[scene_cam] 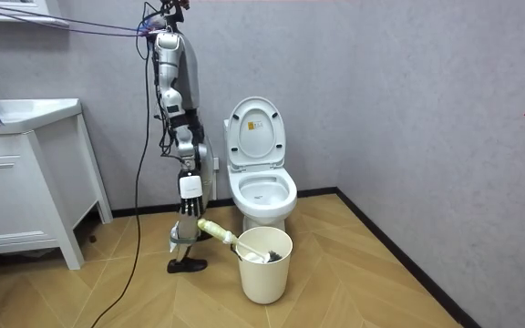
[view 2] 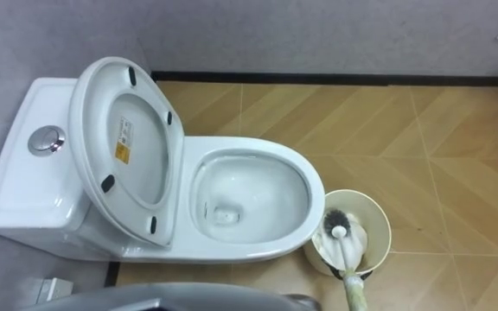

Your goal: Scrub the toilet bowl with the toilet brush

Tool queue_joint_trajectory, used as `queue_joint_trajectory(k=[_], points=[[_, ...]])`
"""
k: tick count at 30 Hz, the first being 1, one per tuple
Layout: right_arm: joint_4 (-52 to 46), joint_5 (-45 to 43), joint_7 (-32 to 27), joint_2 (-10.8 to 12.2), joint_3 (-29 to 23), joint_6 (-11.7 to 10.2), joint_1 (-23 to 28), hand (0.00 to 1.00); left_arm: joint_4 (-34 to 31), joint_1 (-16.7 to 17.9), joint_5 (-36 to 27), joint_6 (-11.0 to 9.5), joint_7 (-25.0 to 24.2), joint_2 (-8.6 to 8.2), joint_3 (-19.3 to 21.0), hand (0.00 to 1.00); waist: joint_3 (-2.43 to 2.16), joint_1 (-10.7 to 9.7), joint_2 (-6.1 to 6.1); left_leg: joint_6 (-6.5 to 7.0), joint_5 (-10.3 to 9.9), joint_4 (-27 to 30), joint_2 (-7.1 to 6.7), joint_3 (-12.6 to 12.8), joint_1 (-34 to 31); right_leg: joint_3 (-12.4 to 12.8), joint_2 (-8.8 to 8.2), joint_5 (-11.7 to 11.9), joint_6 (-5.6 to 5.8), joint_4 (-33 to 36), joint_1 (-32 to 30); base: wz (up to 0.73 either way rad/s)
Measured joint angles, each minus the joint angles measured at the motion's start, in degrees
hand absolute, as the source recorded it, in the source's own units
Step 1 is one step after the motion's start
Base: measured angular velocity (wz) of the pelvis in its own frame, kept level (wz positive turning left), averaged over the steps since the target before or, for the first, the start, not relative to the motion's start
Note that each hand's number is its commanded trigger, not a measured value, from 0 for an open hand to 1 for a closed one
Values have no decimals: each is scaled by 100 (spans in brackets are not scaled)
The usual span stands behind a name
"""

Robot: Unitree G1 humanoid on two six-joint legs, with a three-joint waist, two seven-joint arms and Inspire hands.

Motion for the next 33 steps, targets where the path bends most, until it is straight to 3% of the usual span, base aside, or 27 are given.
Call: queue_joint_trajectory(k=[5,10,15,19,24,28,33], points=[[13,1034,-681,21,-622,-3,164,0,-372,254,-1,75,180,-2,104,0,-4,-139,31,1,0,-50,-22,-11,25,16,-9,1,1,19,14,0],[-22,2830,-1453,32,-1565,-155,185,0,-683,442,2,-25,511,-6,416,0,10,-271,31,-5,4,-144,-24,-15,151,-2,4,6,-2,42,104,0],[-534,3498,-2304,41,-2096,-283,167,0,-718,424,46,-47,542,5,605,0,9,-317,5,-2,2,-122,-23,-3,116,-98,-7,7,-1,105,72,0],[-1130,3568,-2843,41,-2073,-406,8,0,-776,394,-9,-63,672,12,603,0,7,-318,-14,3,-1,-22,0,-7,-23,-256,-14,24,14,126,-50,0],[-1388,3500,-3075,20,-1964,-585,-208,0,-792,381,-63,-186,732,32,539,0,6,-313,-20,12,-5,115,18,-91,-227,-383,-4,42,10,143,-136,10],[-1464,2861,-3047,-12,-1616,-807,-333,0,-791,358,-59,-372,731,35,430,0,-25,-284,52,24,1,232,25,-159,-495,-453,1,56,1,221,-365,9],[-1323,2359,-2981,-62,-1451,-946,-633,0,-855,310,-60,-611,770,36,361,0,-18,-248,186,56,30,258,32,-158,-753,-453,-7,66,7,353,-663,1]])
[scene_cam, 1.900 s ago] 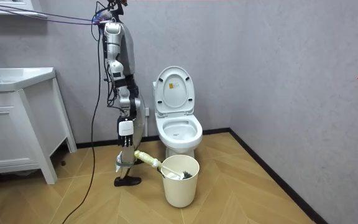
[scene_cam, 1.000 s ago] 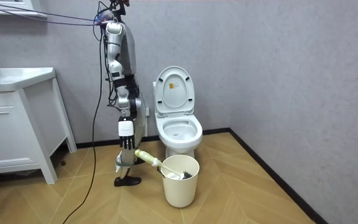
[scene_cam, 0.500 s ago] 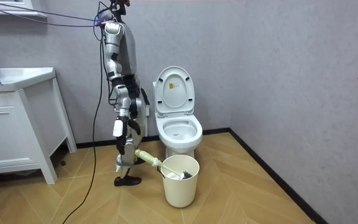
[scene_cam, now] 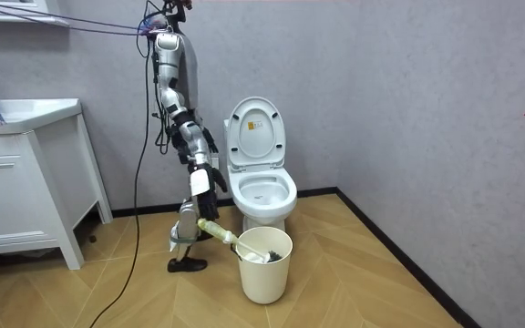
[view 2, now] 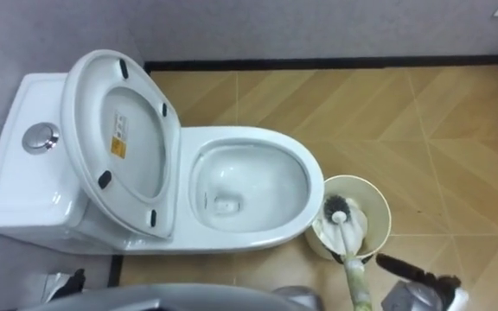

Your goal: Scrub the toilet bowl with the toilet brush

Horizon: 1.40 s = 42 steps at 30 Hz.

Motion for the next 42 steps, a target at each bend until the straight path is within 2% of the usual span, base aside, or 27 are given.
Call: queue_joint_trajectory(k=[3,6,10,12,14,16,18,23,25,28,32,34,41,42], points=[[325,-350,5,-59,323,-184,-189,0,-1,-158,-96,-166,4,11,-16,0,5,96,8,24,41,116,-1,-31,-298,-32,-10,0,-1,80,-283,5],[778,-401,60,-116,542,-239,-402,0,12,-286,-230,-349,35,26,-67,0,11,147,-15,41,50,268,-2,-112,-610,-135,-25,0,0,197,-556,14],[1188,-486,187,-128,715,-308,-611,0,196,-576,-539,-591,262,57,-135,0,55,288,-55,81,87,422,8,-156,-1067,-191,-42,-1,0,417,-1016,5],[1353,-587,235,-138,783,-320,-794,0,338,-768,-686,-617,287,77,-164,0,61,299,-61,103,99,534,19,-187,-1388,-203,-44,-1,0,569,-1319,6],[1590,-625,269,-201,915,-349,-1017,0,443,-882,-832,-637,339,81,-328,0,96,309,-16,137,119,692,20,-233,-1713,-233,-49,0,0,683,-1593,10],[1961,-722,320,-284,941,-365,-1272,0,552,-1119,-1016,-678,366,77,-496,0,151,356,36,185,146,819,11,-258,-2042,-250,-81,-1,1,885,-1950,5],[2034,-795,318,-332,951,-360,-1451,0,635,-1300,-1107,-699,449,110,-642,0,160,459,63,213,171,882,4,-288,-2301,-223,-108,-4,6,1092,-2274,-2],[2172,-783,321,-512,1098,-365,-1781,0,582,-1607,-1119,-698,545,226,-932,0,180,515,89,272,206,1246,-29,-291,-3065,-214,-292,-192,22,1877,-3222,5],[2218,-796,329,-644,1347,-369,-1832,0,528,-1758,-1136,-699,691,229,-1052,0,193,591,110,293,224,1407,-26,-274,-3412,-226,-314,-236,-8,2053,-3565,-2],[2241,-793,339,-759,1575,-364,-1867,0,488,-1910,-1257,-699,840,268,-1271,0,200,595,118,310,237,1621,-70,-287,-3836,-216,-361,-306,-29,2365,-4016,3],[2247,-658,330,-931,1834,-358,-1895,0,134,-1878,-1592,-722,908,311,-1549,0,220,620,139,331,293,1764,-110,-301,-4254,-166,-413,-373,-22,2652,-4491,7],[2243,-596,301,-983,1861,-358,-1977,0,-12,-1909,-1685,-749,914,355,-1657,0,223,700,143,323,339,1851,-109,-304,-4539,-155,-430,-385,-49,2810,-4803,0],[2202,-586,286,-1058,2210,-439,-2315,0,-57,-2029,-2244,-917,920,516,-2052,0,246,768,183,305,371,2101,-110,-303,-5133,-194,-543,-483,-153,3236,-5437,7],[2198,-586,291,-1101,2287,-460,-2353,0,-114,-2026,-2244,-923,919,547,-2076,0,244,767,188,305,372,2146,-114,-300,-5251,-224,-608,-518,-171,3337,-5567,15]])
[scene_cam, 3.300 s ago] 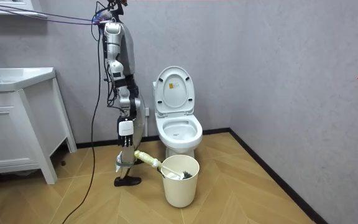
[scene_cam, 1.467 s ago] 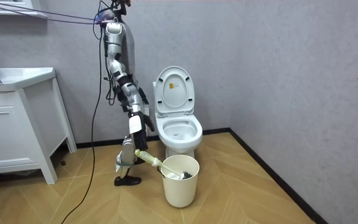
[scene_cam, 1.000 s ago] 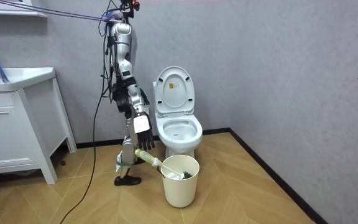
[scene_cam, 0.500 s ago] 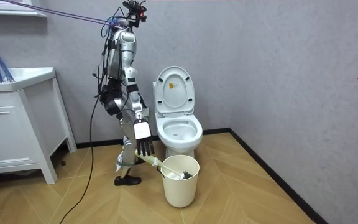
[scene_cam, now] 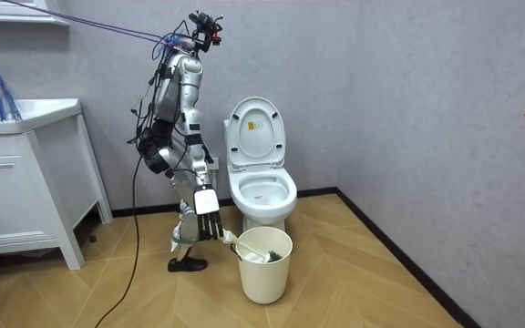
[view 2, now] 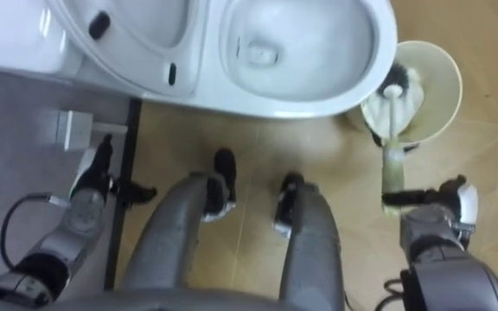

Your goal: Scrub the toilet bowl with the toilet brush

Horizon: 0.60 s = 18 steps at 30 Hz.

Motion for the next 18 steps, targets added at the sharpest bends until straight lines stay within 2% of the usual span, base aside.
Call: queue_joint_trajectory(k=[4,9,18], points=[[-66,45,2,-140,21,-3,-126,0,-253,-18,5,6,-3,211,-102,0,7,43,19,4,-5,235,-1,0,-444,4,-43,-86,-33,305,-448,10],[-85,107,7,-179,84,27,-176,0,-360,-66,4,20,38,207,-197,0,7,142,31,5,-17,397,-2,49,-672,59,-65,-152,-57,548,-714,1],[-225,646,16,-181,454,-62,-220,0,-354,-165,-229,17,156,206,-421,0,50,144,136,-17,-8,535,-1,-9,-808,53,-85,-194,-102,729,-854,1]])
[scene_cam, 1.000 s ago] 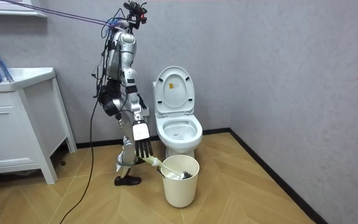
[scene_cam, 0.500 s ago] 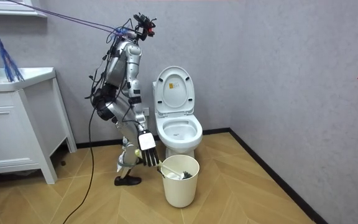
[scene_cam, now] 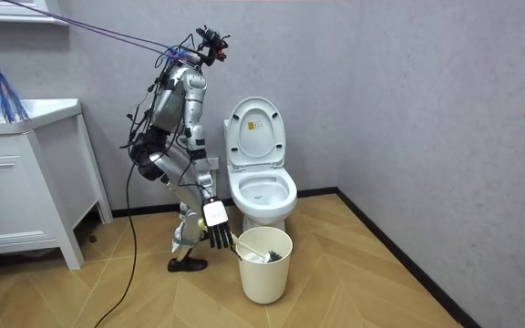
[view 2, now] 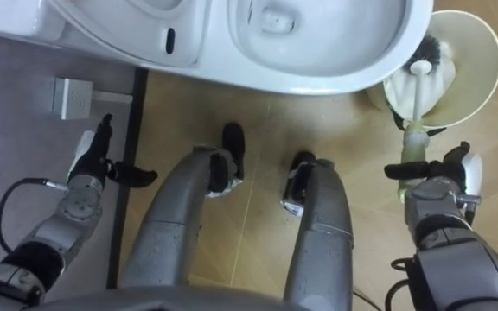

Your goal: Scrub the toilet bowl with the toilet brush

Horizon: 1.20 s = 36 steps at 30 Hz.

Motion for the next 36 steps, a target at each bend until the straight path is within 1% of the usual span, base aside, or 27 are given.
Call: queue_joint_trajectory(k=[3,12,17,18,20,21,24,29,33,36], points=[[4,126,17,0,3,-102,-32,0,-6,-20,-17,-34,55,-1,-33,0,-2,-8,15,-8,7,4,-2,-4,-39,-11,-7,9,-13,11,-41,0],[18,456,149,-39,2,-83,-116,0,-25,-19,-26,-32,38,1,-10,0,-3,20,15,-9,6,16,2,7,-244,-15,-15,5,-19,18,-239,0],[28,501,388,-41,-3,-54,-185,0,-60,-10,-98,-28,38,9,12,0,-4,76,17,-9,5,9,5,1,-255,-19,-7,4,-21,1,-244,0],[36,525,463,-45,-2,-51,-202,4,-119,-6,-103,-26,38,10,10,0,-8,108,26,-10,6,11,4,-5,-261,-29,-8,4,-21,2,-243,0],[34,526,592,-50,0,-52,-205,73,-204,-8,-103,-26,32,11,11,0,-8,141,46,-10,8,15,1,-14,-277,-53,-16,4,-22,6,-246,3],[30,529,683,-50,2,-51,-206,100,-216,-7,-102,-28,15,11,9,0,-10,157,53,-9,8,16,0,-14,-278,-56,-20,3,-22,8,-247,0],[33,541,817,-50,5,-42,-206,100,-267,-9,-103,0,-80,15,11,0,-9,162,66,-9,8,22,-3,-16,-298,-75,-37,-1,-29,16,-256,0],[27,697,995,-124,1,-28,-215,100,-445,-8,-101,11,-205,19,8,0,-13,165,76,-6,7,94,-21,1,-461,-86,-69,-20,-41,108,-416,2],[48,782,1066,-149,-1,100,-211,100,-504,-7,-100,74,-227,19,8,0,-11,183,120,-6,5,146,-14,-11,-551,-146,-82,-37,-63,154,-490,1],[57,919,1074,-164,0,92,-202,100,-548,-5,-100,118,-227,19,7,0,-13,215,137,-8,4,192,-31,-1,-601,-136,-118,-73,-87,251,-561,4]])
